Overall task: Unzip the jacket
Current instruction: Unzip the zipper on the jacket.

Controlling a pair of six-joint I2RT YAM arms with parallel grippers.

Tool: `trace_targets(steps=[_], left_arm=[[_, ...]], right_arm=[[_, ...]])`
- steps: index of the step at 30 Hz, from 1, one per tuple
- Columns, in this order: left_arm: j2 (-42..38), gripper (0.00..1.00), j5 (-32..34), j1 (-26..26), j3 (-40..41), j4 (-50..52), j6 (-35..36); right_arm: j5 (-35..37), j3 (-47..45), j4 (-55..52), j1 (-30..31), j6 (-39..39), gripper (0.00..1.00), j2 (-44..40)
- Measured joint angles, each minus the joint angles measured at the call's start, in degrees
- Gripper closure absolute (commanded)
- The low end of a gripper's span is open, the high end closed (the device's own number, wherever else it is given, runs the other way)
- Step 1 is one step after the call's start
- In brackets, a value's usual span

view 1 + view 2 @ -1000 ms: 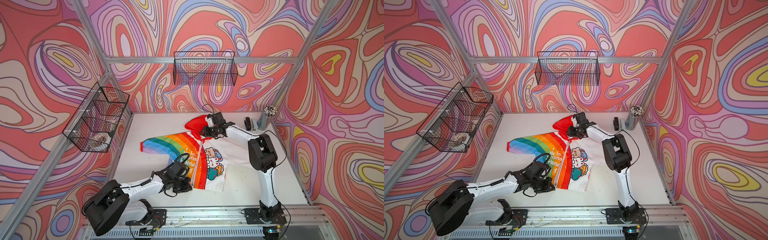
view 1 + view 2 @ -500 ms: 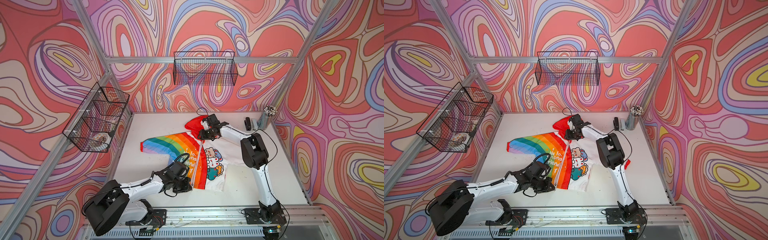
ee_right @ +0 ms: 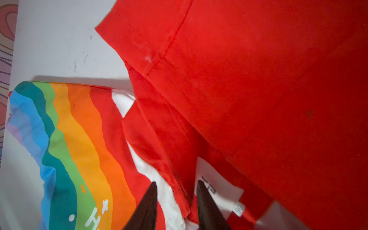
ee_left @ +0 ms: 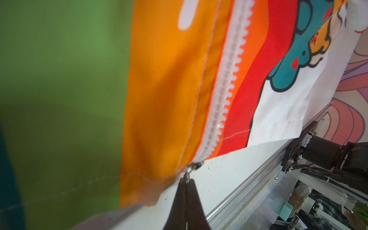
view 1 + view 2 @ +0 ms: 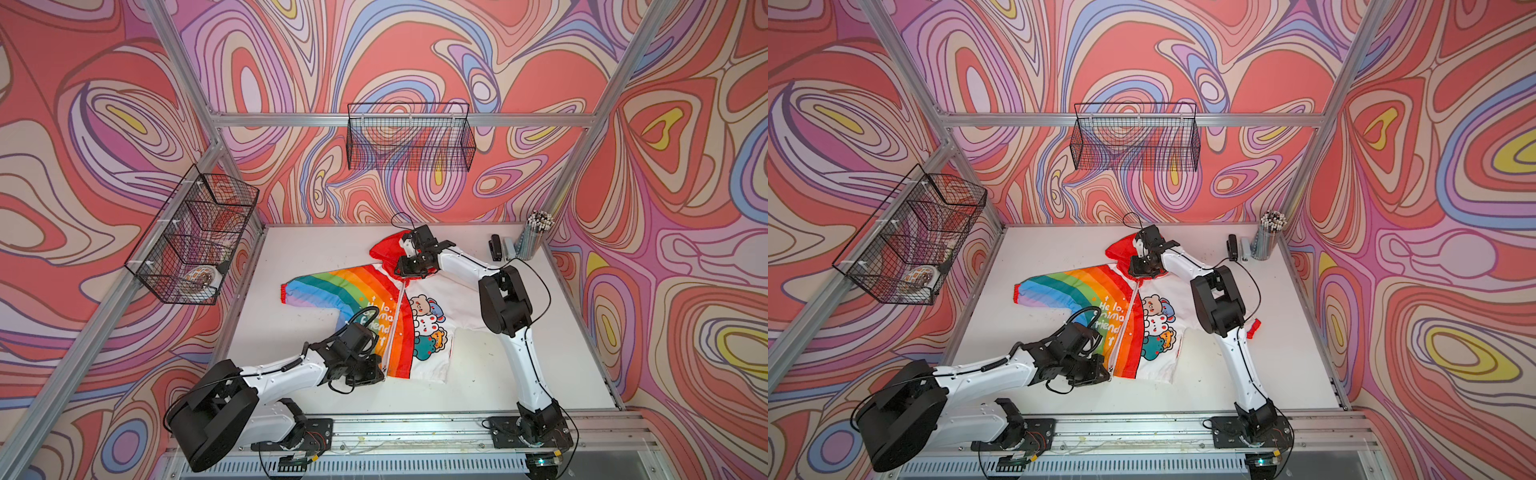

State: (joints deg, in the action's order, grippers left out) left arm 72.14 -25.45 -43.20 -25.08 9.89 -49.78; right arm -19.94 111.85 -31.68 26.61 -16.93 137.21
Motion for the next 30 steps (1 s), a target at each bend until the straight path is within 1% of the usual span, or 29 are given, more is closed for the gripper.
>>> trace_targets(steps=[4,6,14,16,30], left_arm=[[0.0,1.0,0.02,0.0,0.0,0.0,0.0],[0.0,1.0,0.02,0.0,0.0,0.0,0.0],[-0.02,1.0,0.02,-0.04,0.0,0.02,0.02],[-0.04,1.0,0.0,-0.04,0.0,0.04,0.02],[-1.01,1.0,0.07,-0.74,0.0,1.09,0.04]], right_arm=[[-0.33,0.68,-0.7,0.09,0.0,0.68,1.36],[-0.35,1.03,-0.96,0.09,0.07,0.72,1.36],[-0.09,1.18,-1.14,0.09,0.09,0.96,1.36],[0.2,1.2,-1.11,0.09,0.0,0.99,1.36],[3.39,3.91,-1.38,0.35,-1.2,1.0,1.36]])
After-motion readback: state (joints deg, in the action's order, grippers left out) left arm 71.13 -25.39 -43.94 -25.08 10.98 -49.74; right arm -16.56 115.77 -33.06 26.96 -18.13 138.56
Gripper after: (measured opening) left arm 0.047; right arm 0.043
